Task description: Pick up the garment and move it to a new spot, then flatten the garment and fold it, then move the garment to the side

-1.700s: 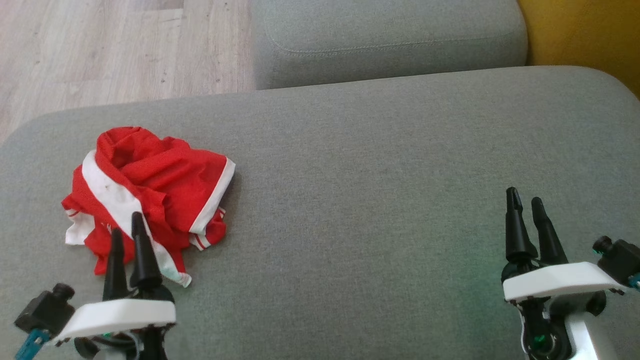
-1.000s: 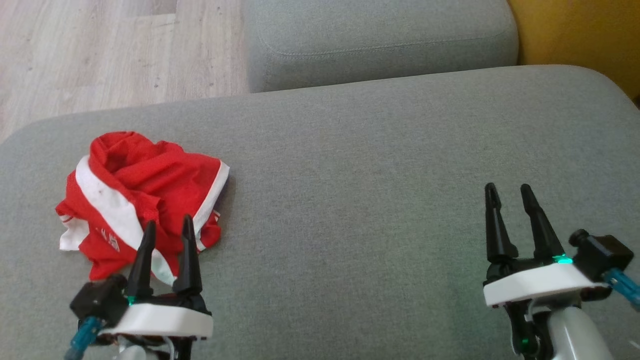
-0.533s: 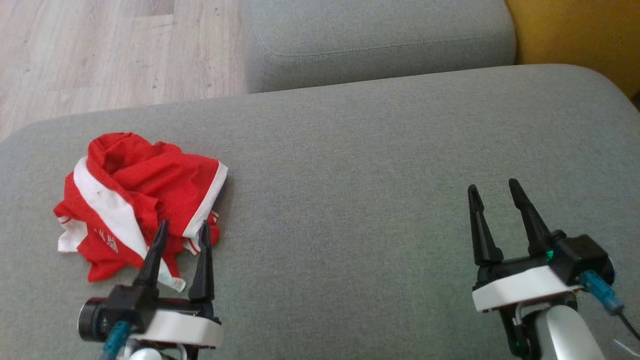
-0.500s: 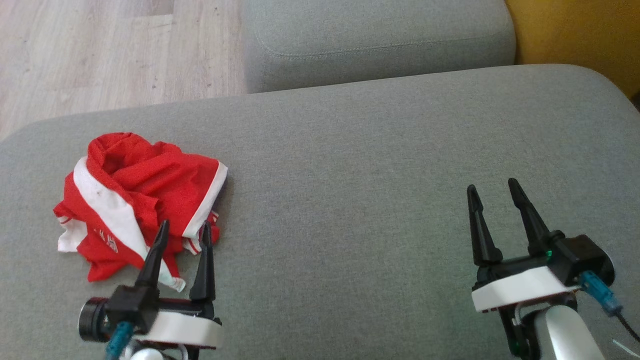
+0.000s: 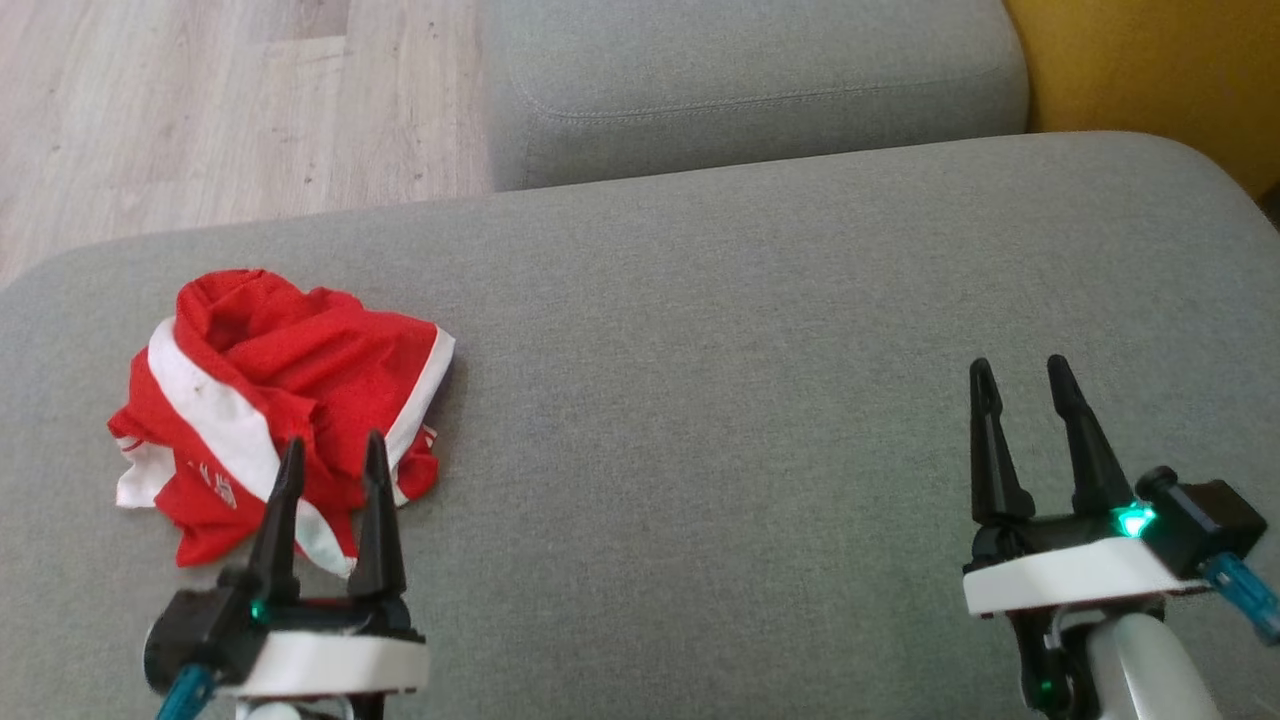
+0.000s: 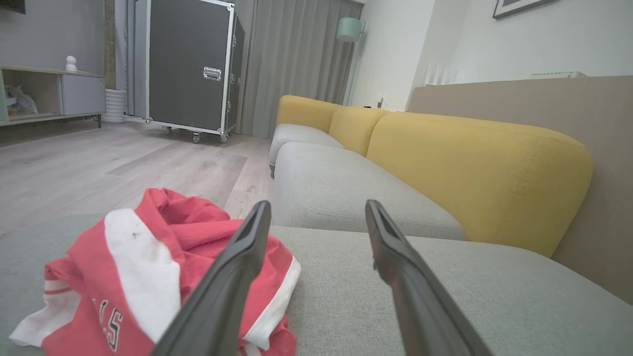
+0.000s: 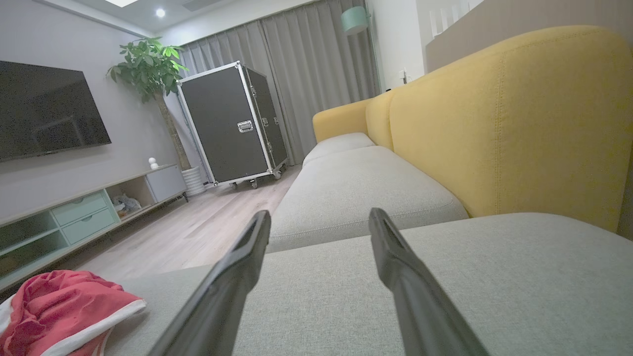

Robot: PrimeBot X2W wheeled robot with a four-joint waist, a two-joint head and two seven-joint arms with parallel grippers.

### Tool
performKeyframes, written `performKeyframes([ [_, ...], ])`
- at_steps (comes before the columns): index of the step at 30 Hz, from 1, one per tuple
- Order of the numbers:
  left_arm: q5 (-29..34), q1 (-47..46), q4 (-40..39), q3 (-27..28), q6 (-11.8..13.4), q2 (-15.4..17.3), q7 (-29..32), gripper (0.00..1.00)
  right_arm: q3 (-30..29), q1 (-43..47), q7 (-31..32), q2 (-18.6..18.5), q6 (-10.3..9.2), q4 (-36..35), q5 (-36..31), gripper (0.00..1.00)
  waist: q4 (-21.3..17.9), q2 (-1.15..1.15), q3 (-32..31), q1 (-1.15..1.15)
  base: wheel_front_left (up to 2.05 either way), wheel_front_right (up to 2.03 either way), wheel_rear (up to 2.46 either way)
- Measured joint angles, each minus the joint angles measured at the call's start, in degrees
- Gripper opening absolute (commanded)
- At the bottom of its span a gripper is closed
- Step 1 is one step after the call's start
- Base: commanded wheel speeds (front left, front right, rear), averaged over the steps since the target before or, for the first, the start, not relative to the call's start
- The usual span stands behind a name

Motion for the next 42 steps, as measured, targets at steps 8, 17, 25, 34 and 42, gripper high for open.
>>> performKeyframes([
  [8,2.2,1.5,4.3,2.1,-2.5,-1.5,-1.5,1.0,1.8,0.5,-1.2,0.0,0.0,4.4,3.6,1.0,-0.5,0.0,-0.1,0.0,0.0,0.0,0.0],
  [17,2.5,1.2,5.3,3.2,-3.3,-1.8,-1.6,1.0,1.9,0.5,-1.2,0.0,0.0,5.1,3.6,1.0,-0.1,0.0,-0.3,0.0,0.0,0.0,0.0],
  [25,2.5,1.2,6.0,3.8,-3.4,-1.9,-1.6,1.0,3.4,0.5,-1.2,0.0,0.0,5.1,4.0,1.0,1.7,0.0,-0.8,0.0,0.0,0.0,0.0],
  [34,2.5,1.3,6.4,5.3,-3.7,-1.9,-1.6,1.0,6.3,1.1,-1.2,-0.1,0.0,5.1,4.4,1.0,6.2,0.0,-2.0,0.0,0.0,0.0,0.0],
  [42,3.1,3.2,6.8,7.2,-3.7,-1.9,-1.6,1.0,9.2,2.4,-1.2,0.0,0.0,5.6,6.1,1.0,11.7,0.0,-3.9,-0.01,0.0,0.0,0.0],
])
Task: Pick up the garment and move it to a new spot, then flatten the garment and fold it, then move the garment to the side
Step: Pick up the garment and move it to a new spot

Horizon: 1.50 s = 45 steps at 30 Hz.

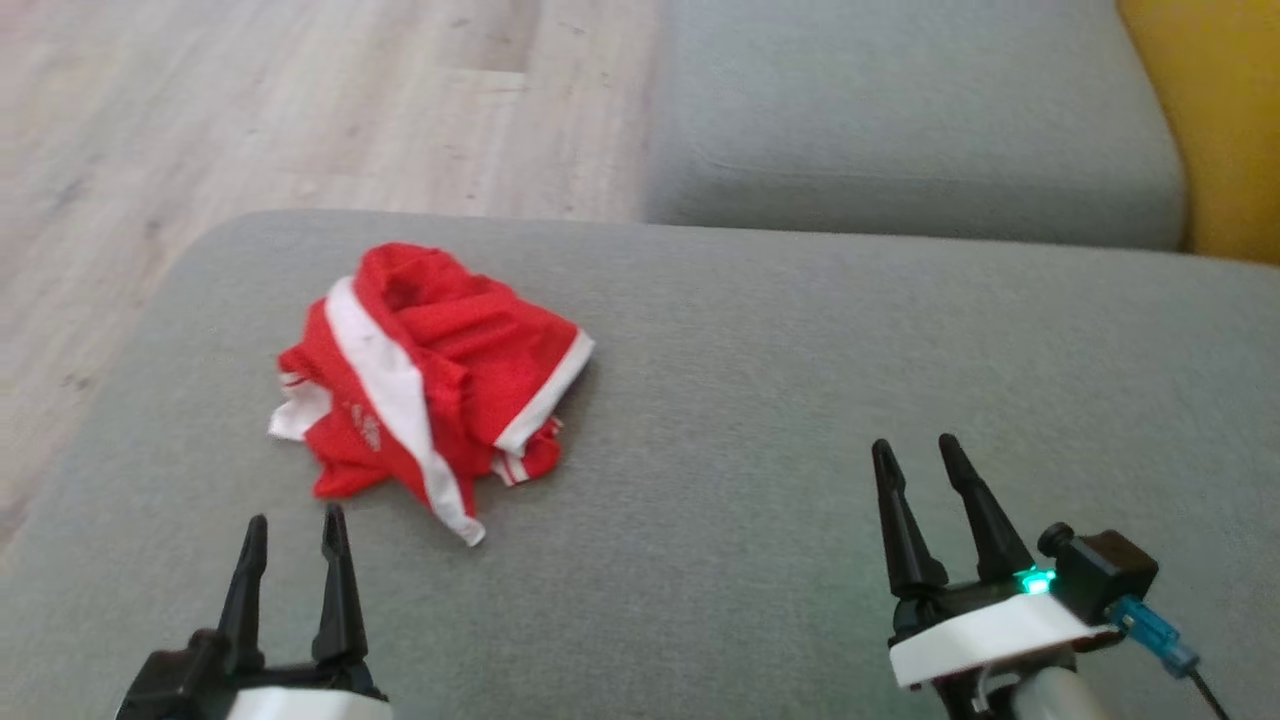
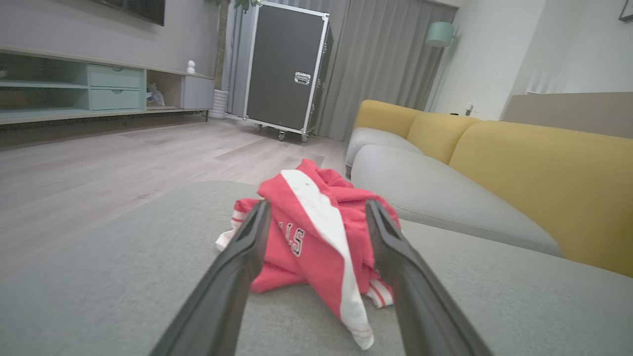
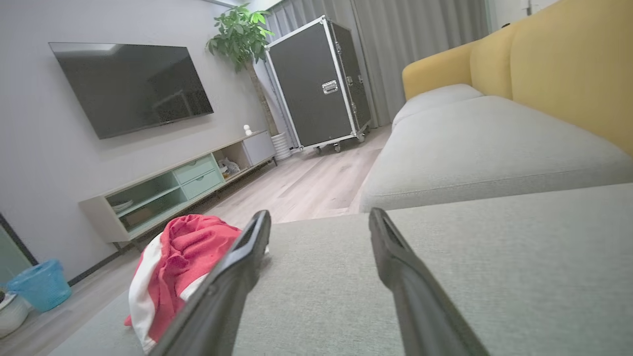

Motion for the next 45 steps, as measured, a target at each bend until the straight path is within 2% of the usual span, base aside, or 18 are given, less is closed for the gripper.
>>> performKeyframes([
  [9,0.1,1.4,-0.2,0.5,0.0,0.2,0.0,1.0,1.9,0.6,0.0,0.0,0.0,0.1,1.6,1.0,5.4,0.0,-1.6,0.0,0.0,0.0,0.0],
  [15,0.1,2.2,-0.4,1.1,0.0,0.9,0.0,1.0,3.1,1.2,0.0,0.0,0.0,0.1,1.9,1.0,6.3,0.0,-1.5,0.0,0.0,0.0,0.0],
  [19,0.1,1.8,-0.3,-0.2,0.0,2.8,0.0,1.0,3.2,1.2,0.0,0.0,0.0,0.1,1.9,1.0,5.6,0.0,-0.6,0.0,0.0,0.0,0.0],
  [22,-0.3,-1.5,2.4,-4.8,0.0,6.3,0.1,1.0,2.7,1.1,0.0,0.0,0.0,0.1,1.9,1.0,4.9,0.0,0.8,0.0,0.0,0.0,0.0],
  [27,-4.0,-14.7,6.5,-14.6,0.0,14.1,7.7,1.0,1.5,0.5,0.0,0.0,0.0,0.1,1.9,1.0,3.7,0.0,4.0,0.01,0.0,0.0,0.0],
  [31,-7.4,-26.6,10.3,-22.5,0.0,19.2,15.3,1.0,1.0,-2.2,0.0,-0.1,0.0,-0.3,1.7,1.0,2.4,0.0,7.2,0.02,0.0,0.0,0.0],
  [36,-13.6,-35.3,19.0,-25.7,0.0,22.4,24.4,1.0,0.8,-5.1,0.0,-0.1,0.0,-1.0,1.2,1.0,0.2,0.0,10.7,0.03,0.0,0.0,0.0],
  [39,-18.6,-38.1,23.5,-25.7,0.0,23.0,28.1,1.0,0.5,-5.9,-0.1,-0.2,0.0,-1.4,1.1,1.0,-1.5,0.0,12.5,0.02,0.0,0.0,0.0],
  [41,-22.2,-40.2,26.7,-26.0,0.0,23.2,30.1,1.0,-0.2,-6.4,-0.1,-0.2,0.0,-1.6,0.9,1.0,-3.2,0.0,14.1,0.02,0.0,0.0,0.0],
  [45,-26.5,-41.6,28.6,-26.3,0.0,23.6,30.1,1.0,-0.4,-6.4,-0.1,-0.2,0.0,-1.7,0.9,1.0,-4.9,0.0,15.5,0.02,0.0,0.0,0.0],
])
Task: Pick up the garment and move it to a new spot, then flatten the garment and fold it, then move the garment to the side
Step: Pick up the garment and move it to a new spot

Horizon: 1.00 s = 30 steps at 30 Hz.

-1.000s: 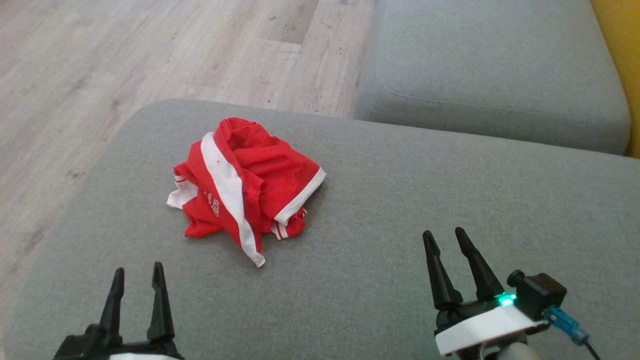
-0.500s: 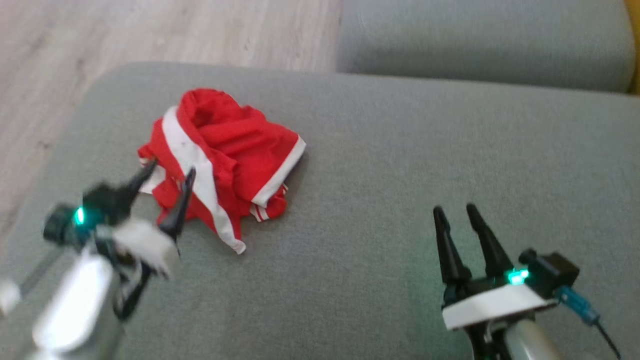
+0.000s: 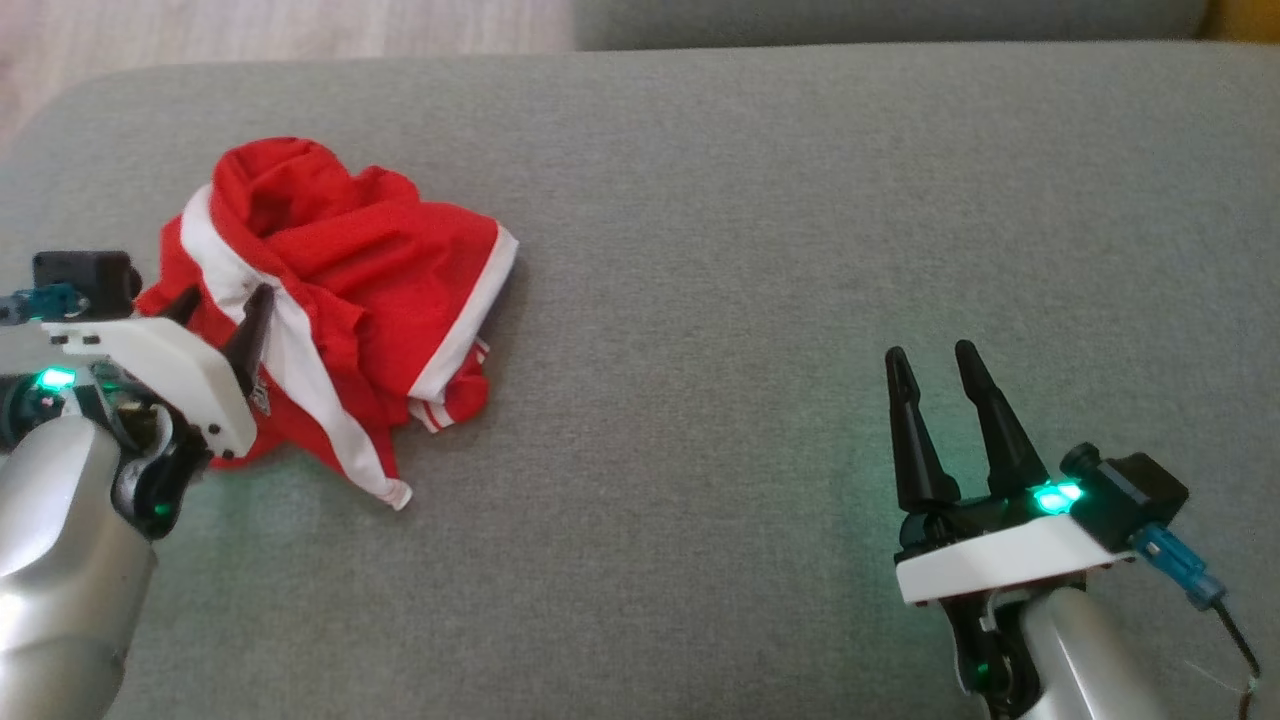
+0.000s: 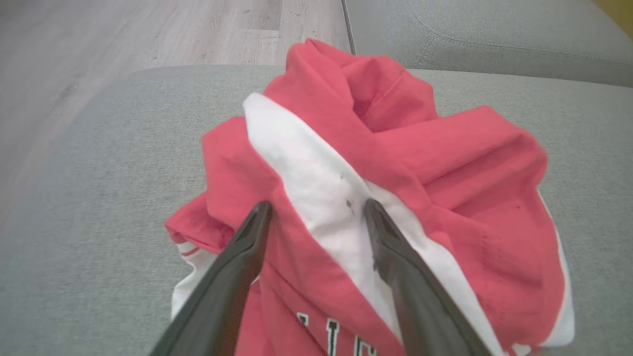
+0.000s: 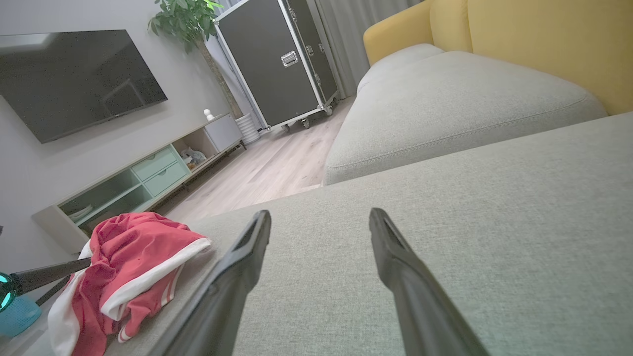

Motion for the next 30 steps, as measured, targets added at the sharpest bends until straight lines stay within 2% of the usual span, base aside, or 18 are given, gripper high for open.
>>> performKeyframes([
  [3,-1.7,-0.4,0.5,-0.8,0.0,0.0,0.1,1.0,0.0,-0.1,0.0,0.0,0.0,0.0,0.0,1.0,-0.5,0.0,0.3,0.0,0.0,0.0,0.0],
  [4,-2.6,-0.5,0.6,-1.4,0.0,0.1,0.2,0.42,0.0,-0.1,0.0,0.0,0.0,0.0,0.0,1.0,-0.7,0.0,0.4,0.0,0.0,0.0,0.0],
  [5,-3.3,-0.5,0.6,-1.8,0.0,0.2,-0.1,0.0,0.0,-0.2,0.0,0.0,0.0,0.0,0.0,1.0,-0.9,0.0,0.4,0.0,0.0,0.0,0.0],
  [9,-4.4,-0.6,0.3,-2.9,0.0,0.5,-4.2,0.0,0.0,-0.6,0.0,0.0,0.0,0.0,0.0,1.0,-1.0,0.0,-0.4,-0.01,0.0,0.0,0.0],
  [14,-5.9,-1.3,-1.5,-2.4,0.0,1.0,-12.2,0.0,0.2,-0.6,0.0,0.0,0.0,0.2,-0.2,1.0,-1.0,0.0,-2.2,-0.01,0.0,0.0,0.0],
  [20,-7.0,-1.7,-8.9,-0.8,0.0,1.0,-19.9,0.0,0.1,0.0,0.0,0.0,0.0,0.7,-0.2,1.0,-0.8,0.0,-5.3,-0.02,0.0,0.0,0.0],
  [25,-7.0,-1.2,-17.4,0.5,3.3,0.9,-21.8,0.0,0.7,1.5,0.0,0.0,0.0,1.1,1.0,1.0,-0.7,0.0,-7.8,-0.02,0.0,0.0,0.0],
  [30,-6.7,1.2,-26.3,-0.4,6.0,0.9,-19.6,0.0,1.9,1.8,0.0,0.0,0.0,1.4,1.5,1.0,-1.4,0.0,-8.9,-0.02,0.0,0.0,0.0],
])
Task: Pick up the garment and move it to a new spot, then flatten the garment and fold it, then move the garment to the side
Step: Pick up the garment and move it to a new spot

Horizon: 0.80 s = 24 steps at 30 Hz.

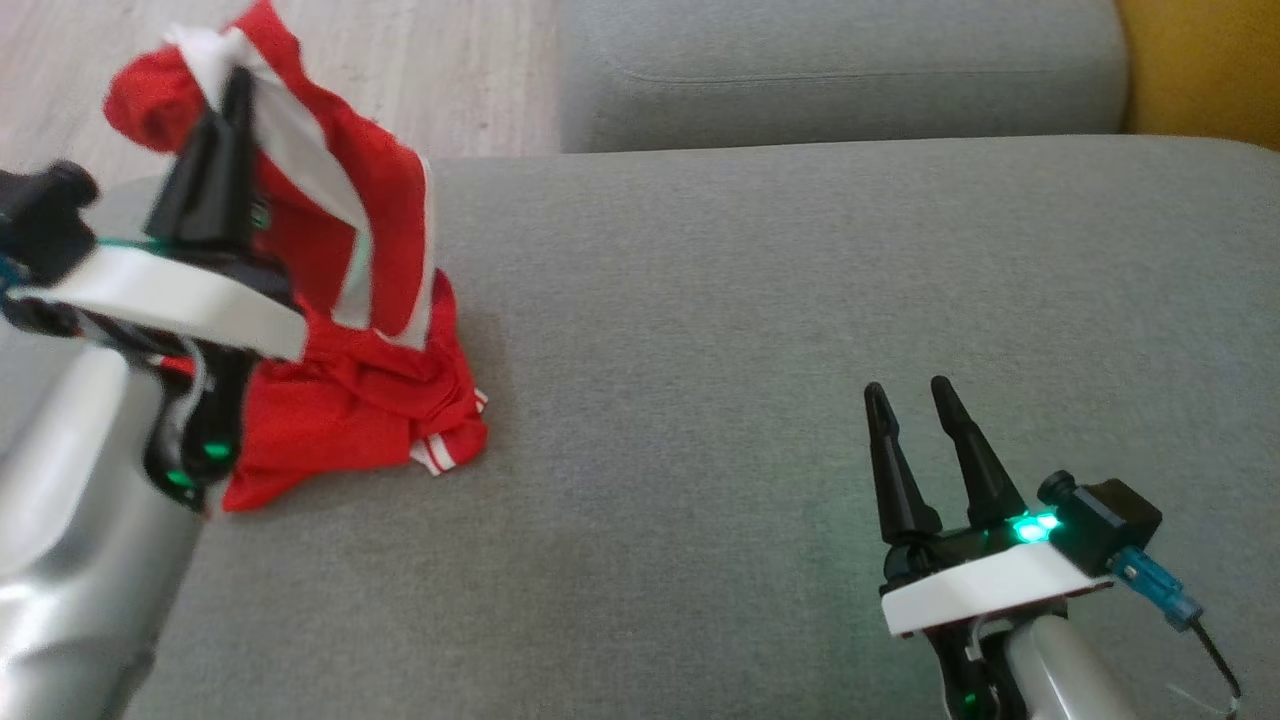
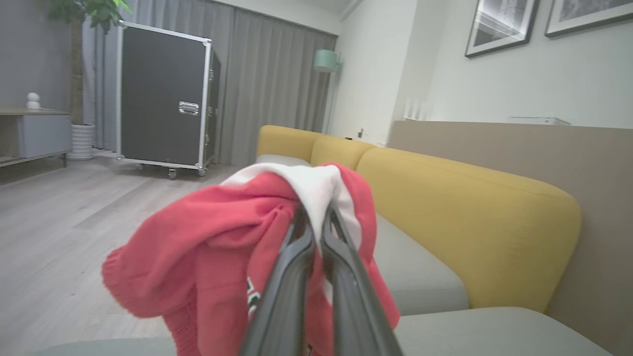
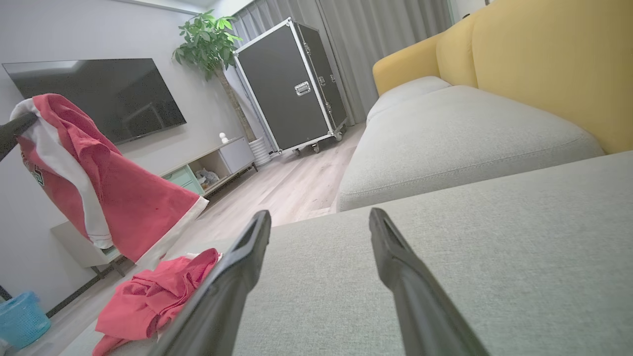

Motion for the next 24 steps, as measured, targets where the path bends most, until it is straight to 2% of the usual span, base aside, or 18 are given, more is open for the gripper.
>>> performKeyframes([
  [6,0.6,2.4,-7.9,-2.4,1.9,0.1,3.0,0.0,0.2,0.0,0.0,0.0,0.0,-0.1,1.8,1.0,-2.7,0.0,0.1,0.0,0.0,0.0,0.0],
  [12,0.7,2.4,-12.6,-4.9,3.2,-0.6,6.2,0.0,0.9,-0.3,0.0,0.0,0.0,-0.9,2.1,1.0,-7.3,0.0,1.0,0.01,0.0,0.0,0.0],
  [17,2.4,1.5,-12.1,-7.9,3.1,-1.1,8.5,0.0,1.1,-1.9,0.0,0.0,0.0,-2.7,3.3,1.0,-12.7,0.0,2.6,0.01,0.0,0.0,0.0],
  [22,4.3,-1.0,-7.4,-11.0,2.3,-3.4,9.9,0.0,1.5,-3.1,0.0,0.0,0.0,-4.8,4.7,1.0,-18.4,0.0,4.7,0.01,0.0,0.0,0.0],
  [23,4.8,-1.9,-6.0,-11.2,2.0,-3.9,9.6,0.65,1.6,-3.1,0.0,0.0,0.0,-5.1,4.9,1.0,-19.5,0.0,5.2,0.01,0.0,0.0,0.0],
  [24,5.3,-2.9,-4.7,-11.4,1.9,-4.5,9.0,1.0,1.7,-3.1,0.0,0.0,0.0,-5.4,5.2,1.0,-20.5,0.0,5.8,0.01,0.0,0.0,0.0],
])
